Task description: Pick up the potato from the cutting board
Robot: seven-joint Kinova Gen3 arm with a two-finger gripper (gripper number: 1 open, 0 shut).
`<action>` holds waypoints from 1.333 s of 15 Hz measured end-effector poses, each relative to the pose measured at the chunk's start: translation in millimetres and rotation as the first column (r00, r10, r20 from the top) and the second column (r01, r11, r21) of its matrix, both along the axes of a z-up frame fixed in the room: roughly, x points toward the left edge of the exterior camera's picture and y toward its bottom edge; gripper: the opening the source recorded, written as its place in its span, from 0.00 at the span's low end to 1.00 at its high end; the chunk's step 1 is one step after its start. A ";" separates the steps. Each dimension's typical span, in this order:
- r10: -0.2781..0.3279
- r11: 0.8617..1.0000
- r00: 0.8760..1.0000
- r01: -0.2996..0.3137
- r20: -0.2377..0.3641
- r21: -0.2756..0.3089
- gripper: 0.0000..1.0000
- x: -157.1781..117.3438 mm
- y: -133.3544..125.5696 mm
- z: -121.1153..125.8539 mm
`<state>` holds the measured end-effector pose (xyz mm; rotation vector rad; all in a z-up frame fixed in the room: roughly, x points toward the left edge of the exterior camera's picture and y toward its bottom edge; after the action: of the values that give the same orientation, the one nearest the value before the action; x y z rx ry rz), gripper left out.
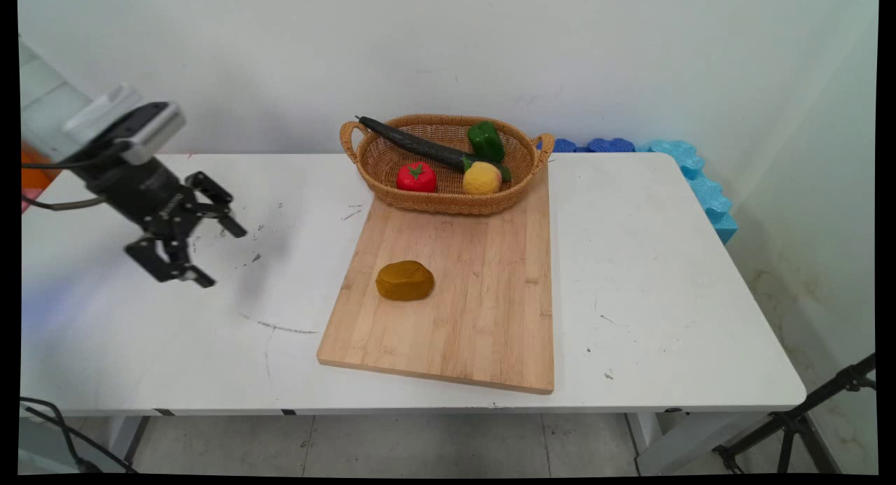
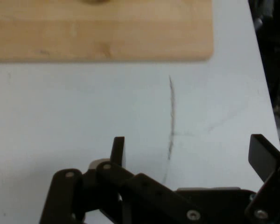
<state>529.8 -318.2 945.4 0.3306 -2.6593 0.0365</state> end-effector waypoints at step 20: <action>0.249 0.963 0.966 -0.255 -0.069 -0.087 1.00 -170.0 -62.3 -77.3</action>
<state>359.8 -380.6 868.0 0.6274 -2.5327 0.2300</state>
